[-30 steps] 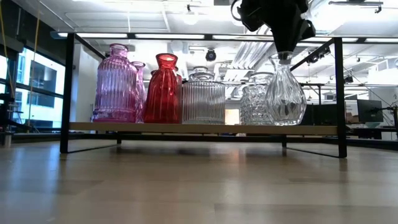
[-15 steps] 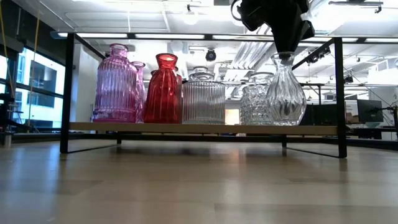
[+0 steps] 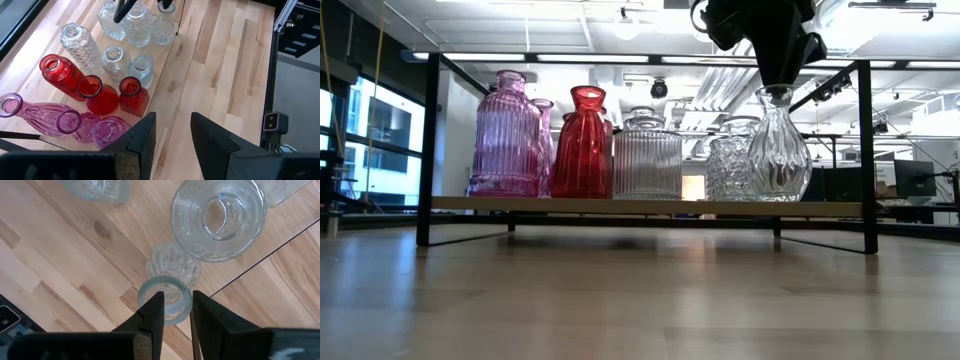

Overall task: Sort vases onto shelf
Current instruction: Put the transparent vase aligned with the other transparent vases on the shelf

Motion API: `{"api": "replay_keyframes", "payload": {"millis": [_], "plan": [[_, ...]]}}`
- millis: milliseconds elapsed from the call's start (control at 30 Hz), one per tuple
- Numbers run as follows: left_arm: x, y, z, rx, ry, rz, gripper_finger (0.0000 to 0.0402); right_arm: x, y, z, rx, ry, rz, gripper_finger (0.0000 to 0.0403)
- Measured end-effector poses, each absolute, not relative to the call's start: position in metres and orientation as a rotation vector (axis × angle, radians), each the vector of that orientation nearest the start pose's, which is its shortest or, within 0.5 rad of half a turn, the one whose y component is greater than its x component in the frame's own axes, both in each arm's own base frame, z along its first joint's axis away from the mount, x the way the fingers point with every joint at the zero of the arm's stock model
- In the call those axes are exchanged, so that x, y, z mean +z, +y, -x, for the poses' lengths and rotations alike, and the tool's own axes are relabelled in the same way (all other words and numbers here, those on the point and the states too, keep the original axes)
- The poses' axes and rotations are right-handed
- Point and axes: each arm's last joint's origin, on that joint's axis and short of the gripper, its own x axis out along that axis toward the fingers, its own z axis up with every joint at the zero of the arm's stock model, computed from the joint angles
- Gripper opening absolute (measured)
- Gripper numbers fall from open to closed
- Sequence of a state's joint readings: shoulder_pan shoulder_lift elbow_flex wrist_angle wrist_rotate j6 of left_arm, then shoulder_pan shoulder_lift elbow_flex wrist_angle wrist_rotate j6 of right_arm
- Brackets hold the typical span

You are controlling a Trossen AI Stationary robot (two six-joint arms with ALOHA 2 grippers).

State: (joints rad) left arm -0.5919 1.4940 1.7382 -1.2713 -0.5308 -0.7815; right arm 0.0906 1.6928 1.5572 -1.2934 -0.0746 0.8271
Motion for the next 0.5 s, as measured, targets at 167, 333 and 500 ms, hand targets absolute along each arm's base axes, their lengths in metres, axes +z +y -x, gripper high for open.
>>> {"api": "replay_keyframes", "payload": {"millis": [167,333,500], "plan": [[0.4049,-0.1389,-0.2329,0.276,0.815,0.186,0.0115,0.2962,0.0308,-0.315,-0.467,1.397,-0.674,0.0083],[0.4049,-0.1389,-0.233,0.277,0.815,0.186,0.0115,0.2957,0.0278,-0.3126,-0.51,1.405,-0.639,0.0083],[0.4048,-0.1389,-0.2329,0.274,0.818,0.187,0.0115,0.2957,0.0272,-0.3123,-0.517,1.404,-0.63,0.0083]]}}
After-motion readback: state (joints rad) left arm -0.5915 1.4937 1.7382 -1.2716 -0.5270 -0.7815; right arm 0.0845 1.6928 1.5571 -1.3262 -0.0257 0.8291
